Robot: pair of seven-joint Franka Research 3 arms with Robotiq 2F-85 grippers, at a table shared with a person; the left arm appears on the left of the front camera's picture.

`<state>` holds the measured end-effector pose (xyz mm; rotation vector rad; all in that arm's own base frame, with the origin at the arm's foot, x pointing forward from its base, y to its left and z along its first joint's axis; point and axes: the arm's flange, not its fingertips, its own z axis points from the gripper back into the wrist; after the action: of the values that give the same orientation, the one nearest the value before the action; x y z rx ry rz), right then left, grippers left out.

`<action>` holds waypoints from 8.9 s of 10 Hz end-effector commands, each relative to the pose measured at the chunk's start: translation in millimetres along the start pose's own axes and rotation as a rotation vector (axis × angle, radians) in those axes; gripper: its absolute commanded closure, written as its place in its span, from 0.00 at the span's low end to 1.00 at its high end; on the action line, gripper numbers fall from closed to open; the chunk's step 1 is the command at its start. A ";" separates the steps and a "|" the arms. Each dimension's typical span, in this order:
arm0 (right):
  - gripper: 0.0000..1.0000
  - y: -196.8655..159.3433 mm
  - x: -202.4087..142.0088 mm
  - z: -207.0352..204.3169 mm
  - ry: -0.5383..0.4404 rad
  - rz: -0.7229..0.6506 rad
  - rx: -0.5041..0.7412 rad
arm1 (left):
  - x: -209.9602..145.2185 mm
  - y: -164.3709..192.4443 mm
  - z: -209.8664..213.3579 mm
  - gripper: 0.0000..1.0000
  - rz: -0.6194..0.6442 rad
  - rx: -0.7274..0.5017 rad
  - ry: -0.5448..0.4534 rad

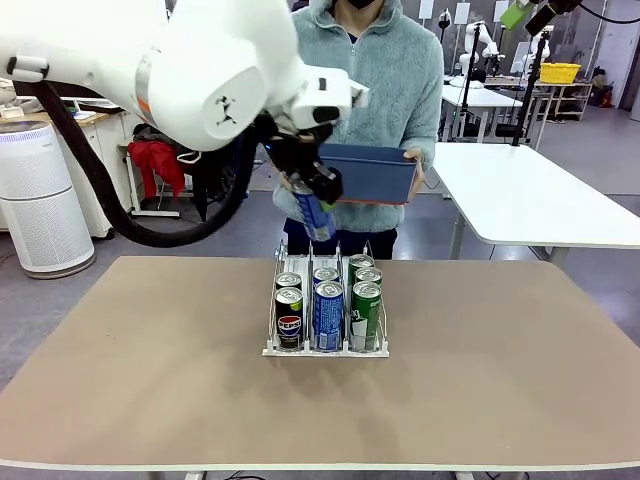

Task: Fill the beverage cans into the dispenser.
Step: Place the picked Ionic drink in the line of the Automatic Can Dispenser with the same cans, then pick up the Pepsi coke handed by the human.

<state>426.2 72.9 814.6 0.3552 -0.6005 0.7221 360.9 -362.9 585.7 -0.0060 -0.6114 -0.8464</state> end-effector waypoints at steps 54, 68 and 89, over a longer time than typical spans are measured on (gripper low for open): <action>0.00 1.6 -1.8 0.5 -0.002 0.003 0.006 | -55.8 -21.0 -205.2 0.22 0.056 -0.109 0.136; 0.00 1.6 -1.8 0.5 -0.002 0.003 0.006 | -40.7 -12.6 -164.8 0.00 0.073 -0.069 0.103; 0.00 1.6 -1.8 0.5 -0.002 0.003 0.006 | -27.5 161.2 248.0 0.00 -0.064 -0.081 -0.227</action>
<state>426.3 72.6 814.6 0.3544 -0.6007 0.7211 331.7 -174.7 834.5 -0.1167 -0.7935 -0.9601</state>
